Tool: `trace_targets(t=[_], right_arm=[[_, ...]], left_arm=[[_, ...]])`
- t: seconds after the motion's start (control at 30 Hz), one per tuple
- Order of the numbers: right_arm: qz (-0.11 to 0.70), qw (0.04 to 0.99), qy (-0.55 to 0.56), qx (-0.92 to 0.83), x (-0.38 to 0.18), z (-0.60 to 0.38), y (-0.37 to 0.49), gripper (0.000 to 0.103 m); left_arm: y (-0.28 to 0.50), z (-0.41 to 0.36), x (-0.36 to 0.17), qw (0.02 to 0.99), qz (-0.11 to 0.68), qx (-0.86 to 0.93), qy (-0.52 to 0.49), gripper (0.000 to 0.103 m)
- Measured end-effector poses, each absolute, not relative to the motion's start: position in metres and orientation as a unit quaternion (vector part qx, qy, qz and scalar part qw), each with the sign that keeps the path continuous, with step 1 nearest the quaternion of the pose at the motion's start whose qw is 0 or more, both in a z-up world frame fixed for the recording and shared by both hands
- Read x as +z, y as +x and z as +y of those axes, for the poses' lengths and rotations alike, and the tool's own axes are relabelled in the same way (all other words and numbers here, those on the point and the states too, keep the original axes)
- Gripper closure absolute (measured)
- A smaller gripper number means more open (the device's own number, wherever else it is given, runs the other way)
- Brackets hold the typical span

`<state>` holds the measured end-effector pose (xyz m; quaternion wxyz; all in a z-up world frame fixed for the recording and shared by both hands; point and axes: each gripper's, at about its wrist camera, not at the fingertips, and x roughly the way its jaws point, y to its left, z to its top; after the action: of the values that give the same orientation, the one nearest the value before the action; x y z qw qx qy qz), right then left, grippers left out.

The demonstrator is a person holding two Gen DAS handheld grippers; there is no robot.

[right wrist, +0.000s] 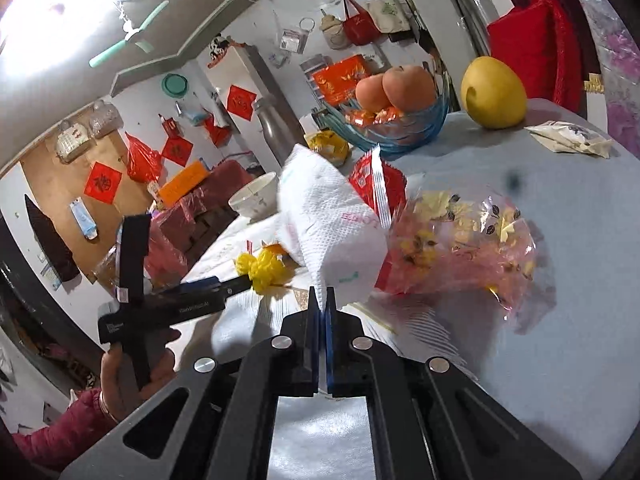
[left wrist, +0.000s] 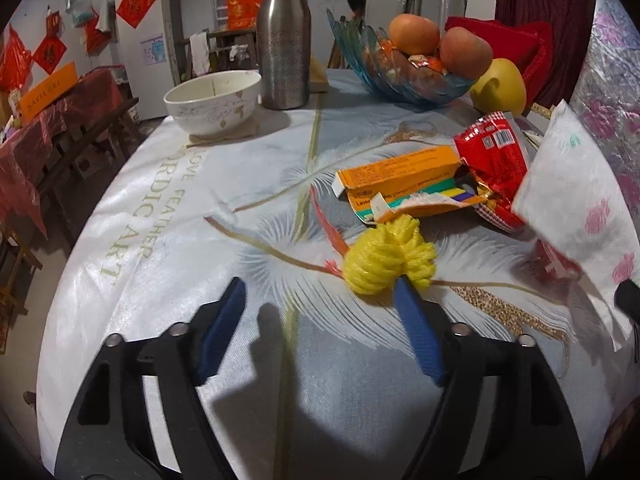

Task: Collect trash
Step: 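Close the left tool on the yellow yarn pompom and lift it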

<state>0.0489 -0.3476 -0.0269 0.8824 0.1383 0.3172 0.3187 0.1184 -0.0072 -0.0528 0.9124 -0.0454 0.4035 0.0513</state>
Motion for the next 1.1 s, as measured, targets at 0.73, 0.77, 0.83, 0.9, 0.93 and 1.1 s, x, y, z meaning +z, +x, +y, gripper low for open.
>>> trace_targets(t=[0.73, 0.77, 0.83, 0.9, 0.93, 1.1], right_arm=[[0.328, 0.88, 0.138, 0.314, -0.027, -0.345, 0.052, 0.098], [0.328, 0.881, 0.138, 0.313, -0.027, -0.344, 0.052, 0.098], [0.328, 0.881, 0.136, 0.313, -0.027, -0.344, 0.052, 0.098], [0.328, 0.881, 0.137, 0.313, -0.028, -0.344, 0.052, 0.098], [0.328, 0.881, 0.137, 0.313, -0.028, -0.344, 0.052, 0.098], [0.325, 0.881, 0.14, 0.314, -0.029, -0.346, 0.054, 0.098]], left_arm=[[0.142, -0.039, -0.054, 0.911, 0.412, -0.007, -0.029, 0.054], [0.143, -0.039, -0.054, 0.91, 0.412, -0.016, -0.033, 0.067], [0.141, -0.038, -0.053, 0.913, 0.406, -0.029, -0.04, 0.071], [0.136, -0.039, -0.049, 0.917, 0.395, -0.032, -0.041, 0.071], [0.133, -0.039, -0.048, 0.919, 0.391, -0.034, -0.039, 0.071], [0.107, -0.036, -0.041, 0.929, 0.369, -0.019, -0.032, 0.071]])
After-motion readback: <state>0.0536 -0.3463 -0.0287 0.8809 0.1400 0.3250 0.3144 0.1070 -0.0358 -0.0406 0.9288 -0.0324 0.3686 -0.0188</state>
